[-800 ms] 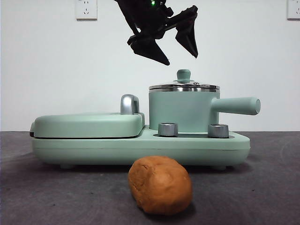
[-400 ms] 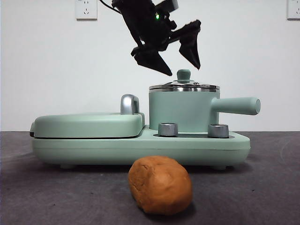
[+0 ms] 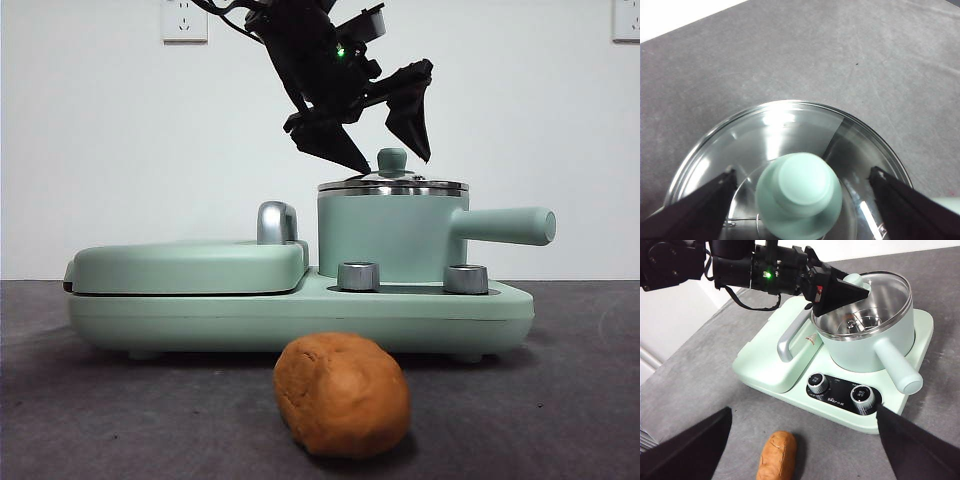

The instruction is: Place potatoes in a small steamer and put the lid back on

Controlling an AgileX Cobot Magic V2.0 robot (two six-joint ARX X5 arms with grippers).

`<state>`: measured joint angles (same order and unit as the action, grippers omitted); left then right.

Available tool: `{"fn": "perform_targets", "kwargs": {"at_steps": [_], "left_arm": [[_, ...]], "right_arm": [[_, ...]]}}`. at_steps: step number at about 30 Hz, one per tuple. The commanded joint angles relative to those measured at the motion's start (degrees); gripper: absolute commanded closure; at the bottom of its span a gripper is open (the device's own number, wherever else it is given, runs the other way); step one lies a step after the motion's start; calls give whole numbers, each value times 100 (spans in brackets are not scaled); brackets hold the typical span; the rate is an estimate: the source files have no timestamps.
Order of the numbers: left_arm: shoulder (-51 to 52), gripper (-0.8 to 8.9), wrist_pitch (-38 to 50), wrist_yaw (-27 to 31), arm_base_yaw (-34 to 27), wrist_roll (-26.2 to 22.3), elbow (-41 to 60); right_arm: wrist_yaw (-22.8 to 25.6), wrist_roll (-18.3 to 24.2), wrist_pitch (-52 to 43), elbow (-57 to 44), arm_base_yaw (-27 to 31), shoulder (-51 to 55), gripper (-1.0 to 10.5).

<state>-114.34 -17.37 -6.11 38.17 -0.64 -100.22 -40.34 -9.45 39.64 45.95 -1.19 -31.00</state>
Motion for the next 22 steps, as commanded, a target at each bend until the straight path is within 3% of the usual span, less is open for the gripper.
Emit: {"fn": "perform_targets", "kwargs": {"at_steps": [1,8,12,22], "left_arm": [[-153,533,72,7,70,-50,-170],[-153,555,107,7,70,-330,-170],[-153,666,160,7,70,-341,-170],[-153,745,232,7,70,-339,-170]], "right_arm": [[-17,-59,-48,98,-20,-37,485],[-17,-59,-42,98,-20,-35,485],[-17,-61,-35,98,-20,-35,485],[-17,-61,9,98,-20,-35,485]]}}
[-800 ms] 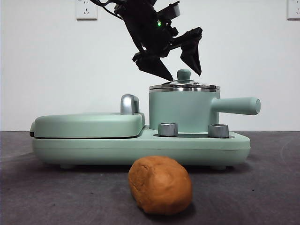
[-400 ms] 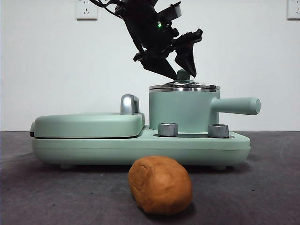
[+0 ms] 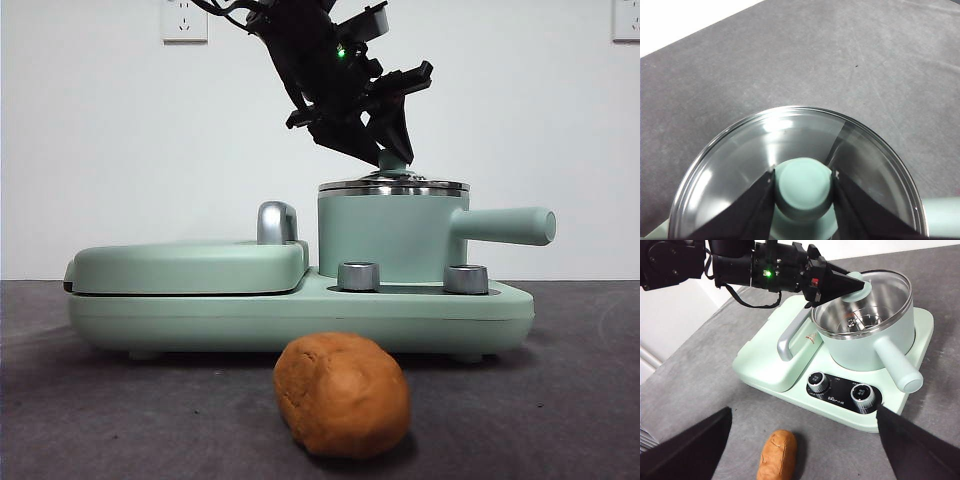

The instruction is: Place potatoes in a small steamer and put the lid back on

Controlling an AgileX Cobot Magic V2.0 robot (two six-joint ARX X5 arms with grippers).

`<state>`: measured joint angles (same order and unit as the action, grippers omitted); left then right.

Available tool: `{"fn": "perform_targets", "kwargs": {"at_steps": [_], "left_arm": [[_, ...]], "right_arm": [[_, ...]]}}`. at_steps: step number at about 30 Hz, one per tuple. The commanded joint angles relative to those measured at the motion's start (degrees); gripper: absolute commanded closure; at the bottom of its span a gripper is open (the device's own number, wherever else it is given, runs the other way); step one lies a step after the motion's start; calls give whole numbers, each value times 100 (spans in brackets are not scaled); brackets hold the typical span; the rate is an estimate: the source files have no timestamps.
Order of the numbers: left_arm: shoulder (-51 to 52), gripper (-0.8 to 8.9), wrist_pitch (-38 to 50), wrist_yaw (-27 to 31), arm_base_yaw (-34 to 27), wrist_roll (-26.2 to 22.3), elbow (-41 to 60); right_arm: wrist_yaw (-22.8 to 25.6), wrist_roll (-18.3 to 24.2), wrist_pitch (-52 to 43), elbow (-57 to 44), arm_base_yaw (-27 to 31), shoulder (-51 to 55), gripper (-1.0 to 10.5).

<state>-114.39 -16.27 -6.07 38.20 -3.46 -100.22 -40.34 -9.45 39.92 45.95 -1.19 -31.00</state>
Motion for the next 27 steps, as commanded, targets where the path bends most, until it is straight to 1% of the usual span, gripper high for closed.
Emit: {"fn": "perform_targets", "kwargs": {"at_steps": [1,9,12,21,27], "left_arm": [[-149,763,127,2,68,-57,-173],[-122,764,111,2,66,-55,-197],[-98,764,-70,2,66,-42,-367],[-70,764,-1303,4,66,-2,-1486],[-33,764,-2354,2,28,-4,-2243]], "right_arm": [[-17,-61,-15,98,-20,-37,485],[-17,-61,2,98,-20,-35,485],[-17,-61,2,98,-20,-35,485],[-15,-61,7,98,-20,-37,485],[-11,-105,197,98,-20,-35,485]]}}
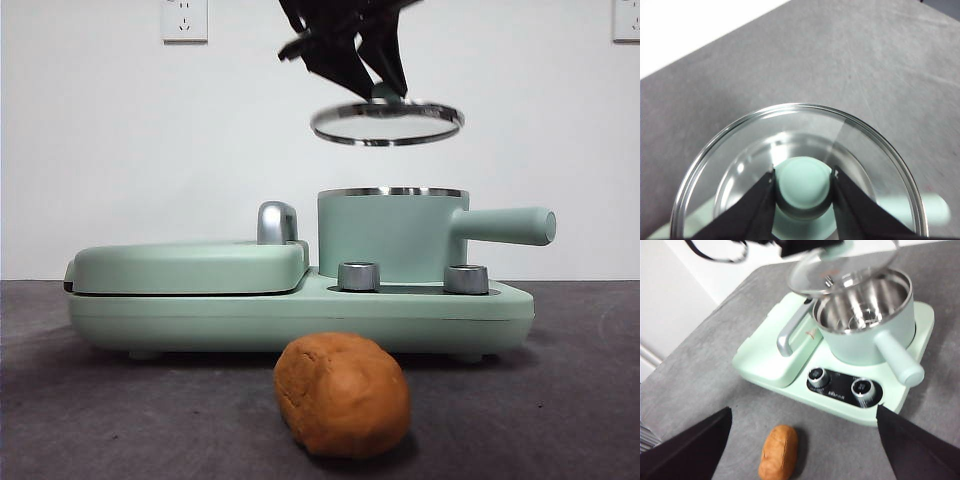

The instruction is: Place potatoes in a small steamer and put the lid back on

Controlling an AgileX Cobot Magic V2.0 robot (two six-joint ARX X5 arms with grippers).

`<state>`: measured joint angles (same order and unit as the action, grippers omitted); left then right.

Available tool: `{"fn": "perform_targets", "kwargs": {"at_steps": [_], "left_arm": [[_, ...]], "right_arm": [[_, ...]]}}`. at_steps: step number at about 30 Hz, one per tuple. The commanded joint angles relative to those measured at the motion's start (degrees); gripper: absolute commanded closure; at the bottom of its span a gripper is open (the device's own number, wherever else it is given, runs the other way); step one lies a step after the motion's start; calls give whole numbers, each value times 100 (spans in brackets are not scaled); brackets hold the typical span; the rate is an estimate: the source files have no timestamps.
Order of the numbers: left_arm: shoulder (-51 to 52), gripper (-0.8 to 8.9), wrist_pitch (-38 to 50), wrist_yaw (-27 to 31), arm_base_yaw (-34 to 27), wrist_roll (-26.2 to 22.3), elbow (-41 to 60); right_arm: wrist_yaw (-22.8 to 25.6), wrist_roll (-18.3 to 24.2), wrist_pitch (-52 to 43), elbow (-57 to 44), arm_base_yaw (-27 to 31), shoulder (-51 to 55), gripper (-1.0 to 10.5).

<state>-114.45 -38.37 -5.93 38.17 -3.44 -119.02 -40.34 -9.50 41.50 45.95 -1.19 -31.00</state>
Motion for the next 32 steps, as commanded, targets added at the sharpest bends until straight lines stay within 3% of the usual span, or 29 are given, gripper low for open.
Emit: {"fn": "perform_targets", "kwargs": {"at_steps": [1,5,10,19,27,32], "left_arm": [[0,764,-249,-11,13,-17,-424],[247,764,-459,-11,-87,-39,-448],[590,765,-772,-11,-330,-61,-448],[1213,765,-1180,-11,-953,-59,-446],[1676,765,-1307,-11,-1427,-63,-446],[1808,765,-1344,-11,-1687,-59,-446]], "right_arm": [[-13,-131,87,98,-20,-37,485],[35,-321,144,98,-146,-79,485],[625,-581,138,101,-673,-201,485],[1810,-1272,46,109,-2498,-981,485],[2865,-1832,-173,341,-4363,-2457,485],[3119,-1816,-177,796,-4946,-3574,485]]}}
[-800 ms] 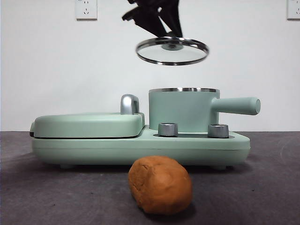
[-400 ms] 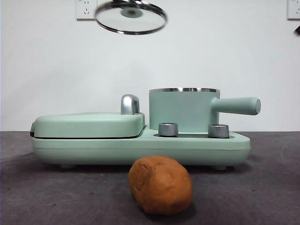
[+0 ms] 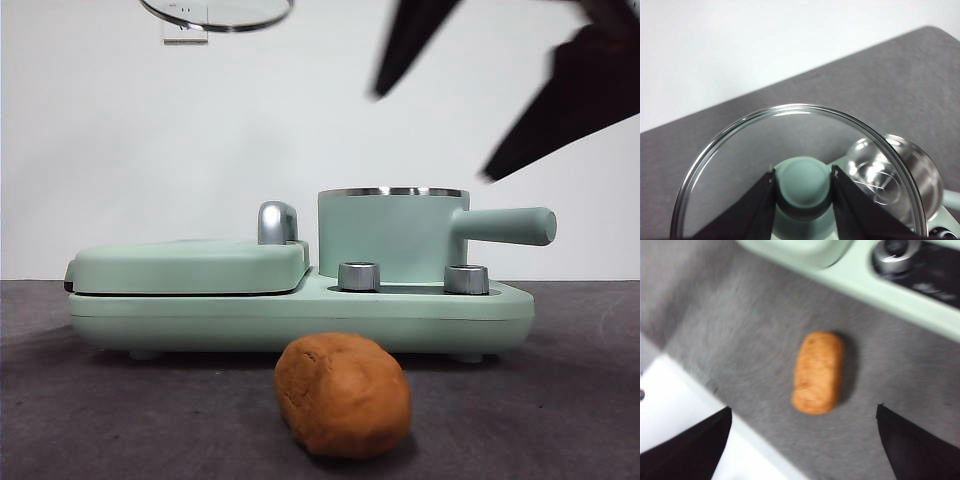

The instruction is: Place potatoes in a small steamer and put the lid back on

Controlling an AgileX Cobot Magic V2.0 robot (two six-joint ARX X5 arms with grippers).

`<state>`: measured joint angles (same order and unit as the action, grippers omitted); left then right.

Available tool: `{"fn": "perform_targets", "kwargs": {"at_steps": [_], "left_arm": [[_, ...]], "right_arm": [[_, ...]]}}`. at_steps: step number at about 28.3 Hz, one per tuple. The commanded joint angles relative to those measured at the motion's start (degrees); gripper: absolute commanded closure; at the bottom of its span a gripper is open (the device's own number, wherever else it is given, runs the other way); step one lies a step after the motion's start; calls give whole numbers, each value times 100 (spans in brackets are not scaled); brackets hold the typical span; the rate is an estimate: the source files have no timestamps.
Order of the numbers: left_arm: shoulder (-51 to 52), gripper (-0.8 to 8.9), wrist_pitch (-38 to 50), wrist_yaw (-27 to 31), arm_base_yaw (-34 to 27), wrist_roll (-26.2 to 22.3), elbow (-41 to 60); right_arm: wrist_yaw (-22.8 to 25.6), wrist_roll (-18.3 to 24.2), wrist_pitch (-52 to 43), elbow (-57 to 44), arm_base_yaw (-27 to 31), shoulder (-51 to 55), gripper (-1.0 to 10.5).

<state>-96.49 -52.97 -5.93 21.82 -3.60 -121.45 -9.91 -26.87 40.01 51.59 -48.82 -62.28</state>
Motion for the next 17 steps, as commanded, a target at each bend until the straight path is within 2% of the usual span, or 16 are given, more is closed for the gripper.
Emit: {"fn": "perform_targets", "kwargs": {"at_steps": [1,10,17], "left_arm": [[26,765,90,-11,-111,-44,-203],[24,765,-129,-11,-391,-39,-201],[24,765,-131,-11,-424,-26,-199]], "right_arm": [[103,-44,4,367,-273,-728,485],[289,496,297,1130,-463,-2433,484],[291,787,151,1217,-463,-3641,488]]}}
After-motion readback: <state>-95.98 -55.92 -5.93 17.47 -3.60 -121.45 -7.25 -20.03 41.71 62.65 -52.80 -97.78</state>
